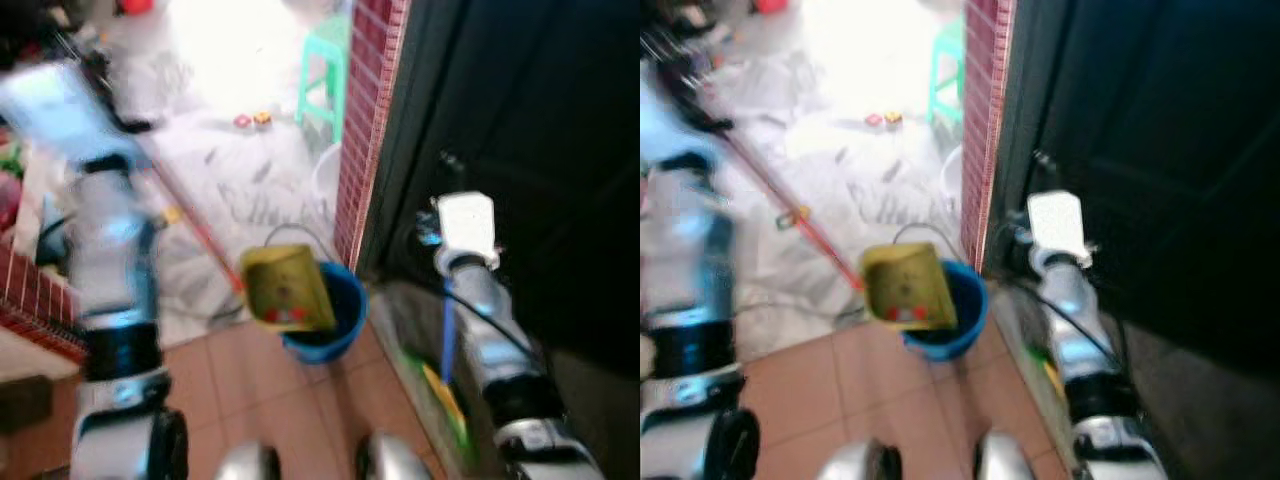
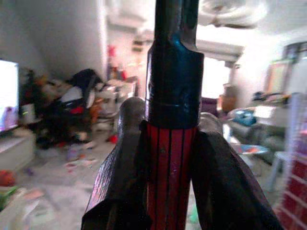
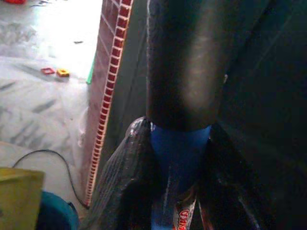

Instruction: Sweep floor

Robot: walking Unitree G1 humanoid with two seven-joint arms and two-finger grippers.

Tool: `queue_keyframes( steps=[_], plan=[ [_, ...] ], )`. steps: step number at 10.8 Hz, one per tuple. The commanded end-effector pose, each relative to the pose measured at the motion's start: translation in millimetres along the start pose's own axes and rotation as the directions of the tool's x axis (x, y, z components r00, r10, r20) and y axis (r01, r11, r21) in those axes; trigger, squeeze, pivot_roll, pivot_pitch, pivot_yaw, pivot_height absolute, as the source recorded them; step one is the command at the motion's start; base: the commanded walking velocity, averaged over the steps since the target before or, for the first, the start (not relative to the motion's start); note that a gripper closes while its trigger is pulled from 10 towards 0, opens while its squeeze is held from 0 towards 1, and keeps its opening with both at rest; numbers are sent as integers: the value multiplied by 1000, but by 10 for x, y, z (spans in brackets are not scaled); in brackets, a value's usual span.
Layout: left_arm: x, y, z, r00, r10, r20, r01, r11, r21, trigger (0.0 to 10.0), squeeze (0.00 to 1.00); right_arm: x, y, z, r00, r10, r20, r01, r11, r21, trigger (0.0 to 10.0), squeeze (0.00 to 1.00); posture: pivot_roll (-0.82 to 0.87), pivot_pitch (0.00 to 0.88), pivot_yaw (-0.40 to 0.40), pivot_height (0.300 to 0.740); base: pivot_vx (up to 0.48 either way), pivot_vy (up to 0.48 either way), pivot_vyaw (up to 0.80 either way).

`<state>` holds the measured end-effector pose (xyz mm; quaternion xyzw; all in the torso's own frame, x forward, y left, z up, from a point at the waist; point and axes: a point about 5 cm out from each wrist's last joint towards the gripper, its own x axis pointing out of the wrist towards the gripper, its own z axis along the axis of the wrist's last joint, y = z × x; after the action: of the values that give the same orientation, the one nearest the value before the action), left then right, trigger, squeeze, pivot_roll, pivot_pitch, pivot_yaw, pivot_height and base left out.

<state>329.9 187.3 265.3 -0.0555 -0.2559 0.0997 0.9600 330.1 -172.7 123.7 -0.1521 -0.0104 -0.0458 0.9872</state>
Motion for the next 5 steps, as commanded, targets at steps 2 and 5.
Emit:
queue_keyframes(
  steps=[2,5],
  plan=[
    [-89,-121,30,997,-63,51,62,998,25,10000,0,38,43,118,999,12,44,-11,1000,-10,10000,0,-76,98,8,740,0,0,0],
    [-305,-708,56,908,-408,99,401,913,77,10000,0,27,72,118,999,20,47,-20,1000,-5,10000,0,-75,103,8,740,0,0,0]
  ],
)
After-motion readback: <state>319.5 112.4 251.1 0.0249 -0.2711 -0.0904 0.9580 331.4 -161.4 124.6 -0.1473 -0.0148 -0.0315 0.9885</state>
